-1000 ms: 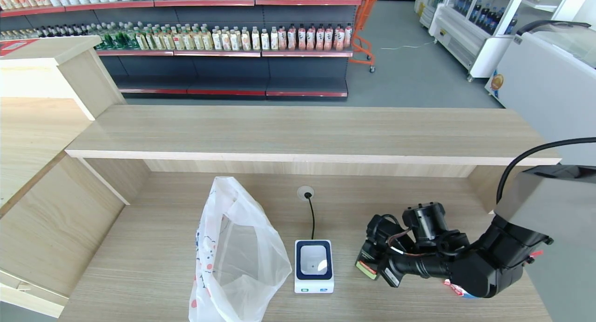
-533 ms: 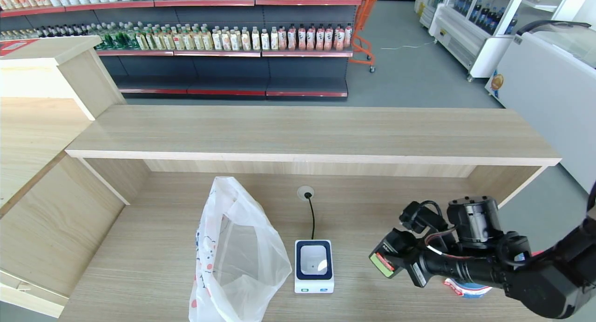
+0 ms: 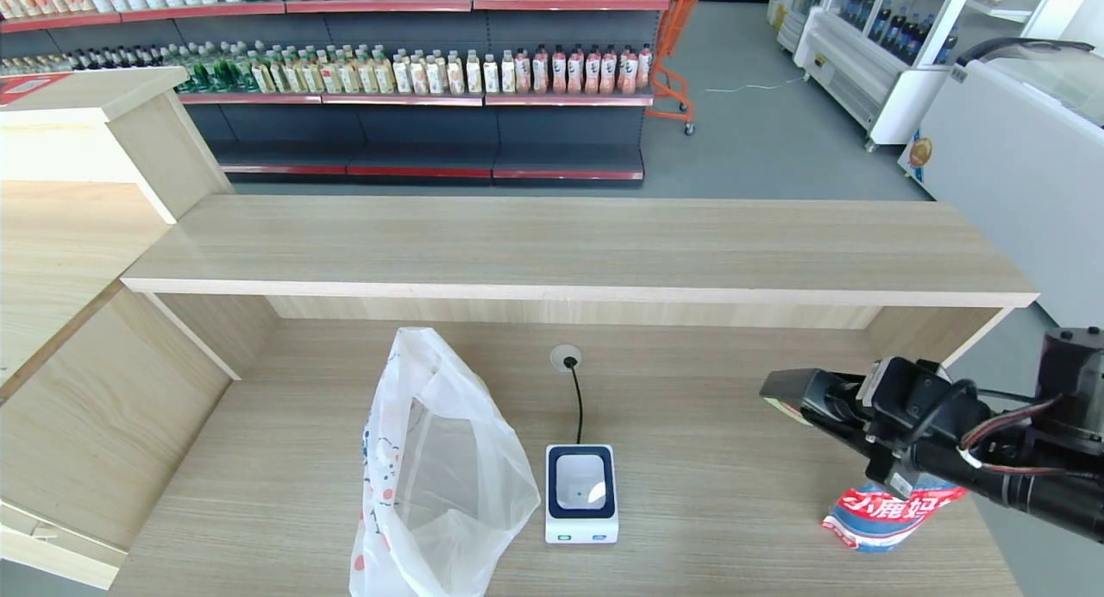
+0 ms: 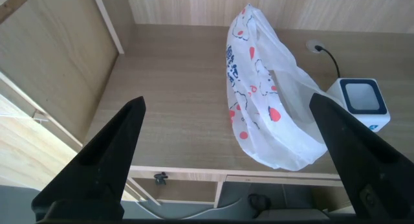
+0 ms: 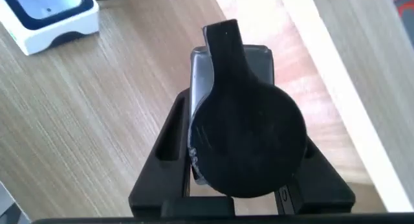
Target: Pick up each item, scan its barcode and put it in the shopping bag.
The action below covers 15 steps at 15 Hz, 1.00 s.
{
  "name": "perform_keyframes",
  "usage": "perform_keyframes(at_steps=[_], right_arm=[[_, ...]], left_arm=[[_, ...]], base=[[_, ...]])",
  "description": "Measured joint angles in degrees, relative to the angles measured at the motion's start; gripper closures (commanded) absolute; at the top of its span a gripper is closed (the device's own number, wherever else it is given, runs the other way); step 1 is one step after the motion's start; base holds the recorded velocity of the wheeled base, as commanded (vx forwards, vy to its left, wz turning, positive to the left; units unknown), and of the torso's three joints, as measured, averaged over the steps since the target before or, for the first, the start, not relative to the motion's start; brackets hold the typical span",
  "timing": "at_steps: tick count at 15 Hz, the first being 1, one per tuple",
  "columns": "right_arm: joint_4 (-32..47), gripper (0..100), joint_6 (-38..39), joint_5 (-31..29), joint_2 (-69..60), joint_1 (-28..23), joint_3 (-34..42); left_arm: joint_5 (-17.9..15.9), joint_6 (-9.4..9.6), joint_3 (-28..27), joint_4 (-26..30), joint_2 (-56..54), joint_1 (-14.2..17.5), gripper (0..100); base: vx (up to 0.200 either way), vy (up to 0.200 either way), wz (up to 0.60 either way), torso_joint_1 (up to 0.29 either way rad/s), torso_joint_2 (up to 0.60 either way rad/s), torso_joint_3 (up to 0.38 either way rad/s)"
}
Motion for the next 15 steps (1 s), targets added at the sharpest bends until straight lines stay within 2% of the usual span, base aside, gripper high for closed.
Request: perform_keyframes(at_steps=[1,2,5,7,9,10,12,15], right_arm=[[-0.9,100,-5.8,8.2,-0.3,-0.8,0.1],[-1.3,100,-15.7,16.2,-0.3,-1.6,0.1],[2.6,100,-51.0,32.6,0.7,-2.7,0.0],[7.8,100,-72.4,37.4,1.2,-2.1,-0.3],[11.7,100,-88.6,39.0,2.0,0.0,-0.7],[12.7,100,-94.1,39.3,2.4,2.5,-0.8],[12.8,100,-99.4,39.7,2.7,7.8,-1.7],[12.6,100,-101.0,39.9,1.8,15.2,-3.4]], left_arm=[[0.0,0.00,0.0,0.0,0.0,0.0,0],[0.0,-0.01,0.0,0.0,0.0,0.0,0],[0.0,-0.01,0.0,0.0,0.0,0.0,0],[0.0,0.00,0.0,0.0,0.0,0.0,0],[0.0,-0.01,0.0,0.0,0.0,0.0,0],[0.0,0.00,0.0,0.0,0.0,0.0,0],[0.0,0.00,0.0,0.0,0.0,0.0,0],[0.0,-0.01,0.0,0.0,0.0,0.0,0]], base=[[0.000,0.000,0.00,0.000,0.00,0.000],[0.000,0.000,0.00,0.000,0.00,0.000],[0.000,0.000,0.00,0.000,0.00,0.000],[0.000,0.000,0.00,0.000,0.00,0.000],[0.000,0.000,0.00,0.000,0.00,0.000],[0.000,0.000,0.00,0.000,0.00,0.000],[0.000,0.000,0.00,0.000,0.00,0.000],[0.000,0.000,0.00,0.000,0.00,0.000]])
